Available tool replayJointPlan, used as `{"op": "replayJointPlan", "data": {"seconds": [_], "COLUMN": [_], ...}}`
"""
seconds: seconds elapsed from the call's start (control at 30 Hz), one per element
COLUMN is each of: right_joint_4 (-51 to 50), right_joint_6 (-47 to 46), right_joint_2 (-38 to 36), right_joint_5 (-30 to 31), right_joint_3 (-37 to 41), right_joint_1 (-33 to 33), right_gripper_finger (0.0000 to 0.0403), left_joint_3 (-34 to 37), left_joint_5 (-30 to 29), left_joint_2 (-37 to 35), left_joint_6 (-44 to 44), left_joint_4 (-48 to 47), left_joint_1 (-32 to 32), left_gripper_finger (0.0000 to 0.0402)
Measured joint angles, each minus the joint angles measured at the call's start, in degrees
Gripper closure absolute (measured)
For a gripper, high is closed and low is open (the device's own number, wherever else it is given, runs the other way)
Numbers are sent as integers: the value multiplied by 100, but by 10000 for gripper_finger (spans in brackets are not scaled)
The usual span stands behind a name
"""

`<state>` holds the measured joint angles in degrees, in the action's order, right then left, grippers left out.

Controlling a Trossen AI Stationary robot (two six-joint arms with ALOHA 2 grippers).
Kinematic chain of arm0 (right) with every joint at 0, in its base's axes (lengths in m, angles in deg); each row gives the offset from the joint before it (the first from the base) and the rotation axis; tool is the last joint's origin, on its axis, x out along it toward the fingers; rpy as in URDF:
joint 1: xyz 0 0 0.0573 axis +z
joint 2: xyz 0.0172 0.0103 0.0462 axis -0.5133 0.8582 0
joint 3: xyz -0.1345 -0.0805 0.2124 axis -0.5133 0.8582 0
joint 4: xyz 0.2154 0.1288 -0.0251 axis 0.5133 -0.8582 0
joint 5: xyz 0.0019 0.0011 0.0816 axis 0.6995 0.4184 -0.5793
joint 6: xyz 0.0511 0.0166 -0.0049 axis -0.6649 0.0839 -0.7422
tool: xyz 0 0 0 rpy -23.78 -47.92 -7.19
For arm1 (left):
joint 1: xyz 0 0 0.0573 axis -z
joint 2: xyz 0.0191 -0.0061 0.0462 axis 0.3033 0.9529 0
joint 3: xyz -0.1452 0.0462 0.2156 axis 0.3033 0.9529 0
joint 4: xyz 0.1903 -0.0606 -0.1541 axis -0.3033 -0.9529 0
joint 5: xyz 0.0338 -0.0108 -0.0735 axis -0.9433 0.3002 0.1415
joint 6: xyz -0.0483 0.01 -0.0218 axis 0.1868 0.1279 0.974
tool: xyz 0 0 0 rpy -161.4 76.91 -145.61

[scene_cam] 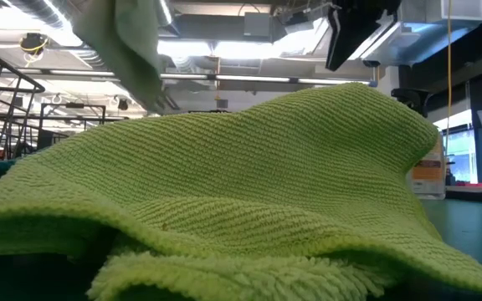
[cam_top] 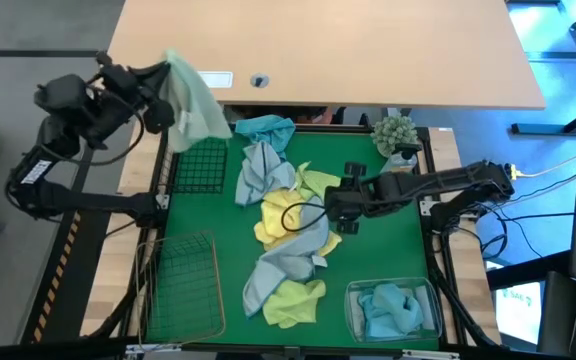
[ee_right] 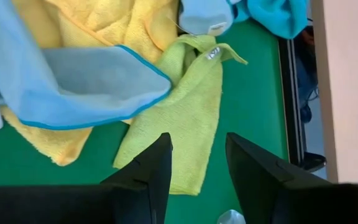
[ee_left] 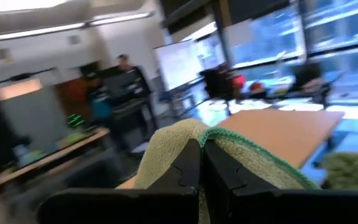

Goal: Sort microfiber towel by color & place in baskets
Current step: Put the light green microfiber cloth into the black wire basket

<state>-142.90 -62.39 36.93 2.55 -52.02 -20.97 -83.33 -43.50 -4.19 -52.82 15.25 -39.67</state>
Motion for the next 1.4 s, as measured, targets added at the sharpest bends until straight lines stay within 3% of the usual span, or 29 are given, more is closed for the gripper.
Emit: {"op": "replayJointPlan", "data": {"seconds": [0.23, 0.37, 0.73, 0.93, 1.2, 1.4], "right_joint_4": [-1, -1, -1, -1, -1, -1], "right_joint_6": [29, 122, 123, 123, 123, 123], "right_joint_2": [0, 0, 0, 0, 0, 0], "right_joint_5": [-5, -7, -6, -7, -7, -7], "right_joint_3": [0, 0, 0, 0, -1, -2], "right_joint_1": [-111, -96, -94, -94, -94, -94], "right_gripper_finger": [251, 251, 251, 251, 251, 251], "left_joint_3": [86, 561, 2599, 3376, 3966, 4011], "left_joint_5": [-227, -219, -150, 44, 119, 119], "left_joint_2": [-39, -36, 98, 190, 195, 195], "left_joint_6": [591, 964, 1183, 1380, 1380, 1404], "left_joint_4": [-1647, -2223, -2125, -2002, -1531, -1477], "left_joint_1": [-423, -633, -1182, -1373, -1490, -1517], "left_gripper_finger": [401, 401, 401, 401, 399, 364]}}
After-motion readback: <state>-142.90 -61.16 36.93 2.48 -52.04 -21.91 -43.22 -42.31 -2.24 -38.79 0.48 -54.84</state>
